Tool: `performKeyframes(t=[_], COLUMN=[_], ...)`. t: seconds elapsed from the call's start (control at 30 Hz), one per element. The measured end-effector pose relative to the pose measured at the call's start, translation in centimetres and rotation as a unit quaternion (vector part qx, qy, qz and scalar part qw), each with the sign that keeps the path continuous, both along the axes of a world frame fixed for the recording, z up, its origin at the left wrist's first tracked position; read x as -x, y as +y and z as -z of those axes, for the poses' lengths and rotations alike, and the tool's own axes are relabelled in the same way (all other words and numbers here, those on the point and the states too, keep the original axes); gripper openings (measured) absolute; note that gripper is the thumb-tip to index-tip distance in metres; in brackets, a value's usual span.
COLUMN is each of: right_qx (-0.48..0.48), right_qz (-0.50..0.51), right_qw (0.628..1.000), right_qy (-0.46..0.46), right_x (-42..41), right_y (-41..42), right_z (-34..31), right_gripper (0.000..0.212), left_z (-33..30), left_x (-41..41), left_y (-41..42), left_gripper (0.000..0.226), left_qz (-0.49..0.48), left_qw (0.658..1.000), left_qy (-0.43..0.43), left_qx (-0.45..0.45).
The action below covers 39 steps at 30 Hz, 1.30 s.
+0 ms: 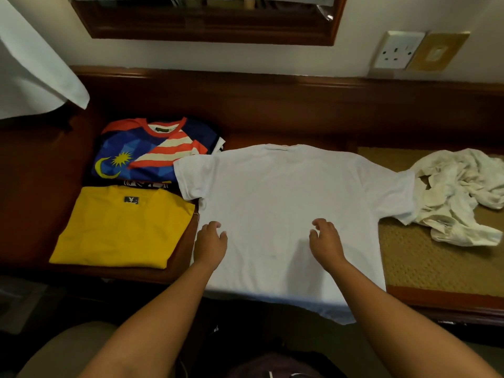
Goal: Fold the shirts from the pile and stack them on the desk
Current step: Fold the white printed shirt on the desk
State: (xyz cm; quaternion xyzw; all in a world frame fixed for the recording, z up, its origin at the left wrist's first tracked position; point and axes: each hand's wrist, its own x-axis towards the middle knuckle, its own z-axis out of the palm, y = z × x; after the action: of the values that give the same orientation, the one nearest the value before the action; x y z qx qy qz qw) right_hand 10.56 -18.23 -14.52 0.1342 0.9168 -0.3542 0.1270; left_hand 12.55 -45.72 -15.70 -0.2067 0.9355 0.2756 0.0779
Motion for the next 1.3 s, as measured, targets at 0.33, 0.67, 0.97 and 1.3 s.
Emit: performKeyframes(t=[0.33, 0.67, 0.97, 1.3], right_qx=[-0.02, -0.059, 0.032, 0.273], right_qz=[-0.172, -0.421, -0.43, -0.356], right_qw=[0.985, 0.895, 0.899, 0.893], right_qy=[0.026, 0.135, 0.076, -0.023], right_x=[14.8, 24.0, 27.6, 28.8], right_y=[-15.5, -30.9, -33.2, -22.7], right_z=[0.4, 2.9, 1.0, -3.5], right_gripper=[0.03, 0.046, 0.021, 0.018], left_z=[1.5, 4.9, 1.5, 0.4], left_x=[11.4, 12.8, 12.3, 13.2], left_y=[-8.0, -10.3, -10.7, -6.6], left_gripper=[0.049, 0.016, 0.024, 0.014], left_qz=[-0.309, -0.307, -0.302, -0.08], left_qw=[0.933, 0.935, 0.874, 0.974], left_qy=[0.051, 0.103, 0.144, 0.116], left_qx=[-0.178, -0.144, -0.352, -0.178])
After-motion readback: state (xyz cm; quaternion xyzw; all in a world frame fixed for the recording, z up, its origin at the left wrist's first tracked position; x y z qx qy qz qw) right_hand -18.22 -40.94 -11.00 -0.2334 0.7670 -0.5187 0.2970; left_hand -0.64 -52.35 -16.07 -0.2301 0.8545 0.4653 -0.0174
